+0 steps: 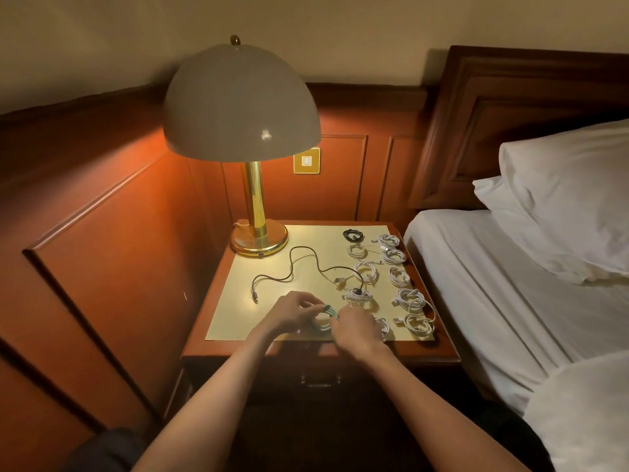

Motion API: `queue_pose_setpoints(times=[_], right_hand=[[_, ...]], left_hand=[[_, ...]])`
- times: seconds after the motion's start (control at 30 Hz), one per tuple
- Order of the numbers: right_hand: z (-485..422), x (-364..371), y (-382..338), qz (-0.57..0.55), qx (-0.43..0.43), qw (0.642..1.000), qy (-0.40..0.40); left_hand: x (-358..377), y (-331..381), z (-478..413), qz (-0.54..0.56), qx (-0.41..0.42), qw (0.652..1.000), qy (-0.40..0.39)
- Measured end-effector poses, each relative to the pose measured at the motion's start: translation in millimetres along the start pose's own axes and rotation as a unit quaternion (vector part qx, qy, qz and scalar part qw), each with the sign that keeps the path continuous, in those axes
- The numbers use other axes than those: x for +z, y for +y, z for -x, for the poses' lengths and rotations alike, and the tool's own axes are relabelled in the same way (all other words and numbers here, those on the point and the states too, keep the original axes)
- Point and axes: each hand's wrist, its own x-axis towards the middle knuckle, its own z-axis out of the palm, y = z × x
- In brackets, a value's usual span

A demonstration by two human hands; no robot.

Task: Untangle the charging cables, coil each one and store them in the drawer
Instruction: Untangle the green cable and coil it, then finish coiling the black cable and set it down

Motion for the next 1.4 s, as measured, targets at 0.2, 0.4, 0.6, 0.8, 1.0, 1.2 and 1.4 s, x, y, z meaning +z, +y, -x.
queue_pose_setpoints(times=[0.2, 0.4, 0.6, 0.8, 1.0, 1.2, 1.4], right_hand=[[-1, 11, 0, 0.01, -0.004, 1.0, 0.014], [-8, -2, 8, -0.026, -0.003, 0.999, -0.025], [-70, -50, -4, 0.014, -0.057, 0.996, 0.071], [-129, -51, -24, 0.194, -0.11, 0.974, 0.036], [-156, -89, -33, 0.031, -0.107, 0.994, -0.007], [-136, -160, -59, -0.147, -0.121, 0.981, 0.042], [-84, -187, -72, -0.318, -0.143, 0.936, 0.05]], left_hand=[[16, -11, 0, -0.114, 0.074, 0.984, 0.115], [13, -6, -3, -0.094, 0.052, 0.99, 0.086], [-30, -10, -12, -0.09, 0.033, 0.98, 0.172], [-70, -12, -23, -0.12, -0.001, 0.977, 0.174], [-86, -4, -24, -0.053, 0.012, 0.983, 0.175], [-95, 42, -19, 0.056, 0.066, 0.981, 0.174], [-120, 82, 22, -0.013, 0.139, 0.989, 0.055]])
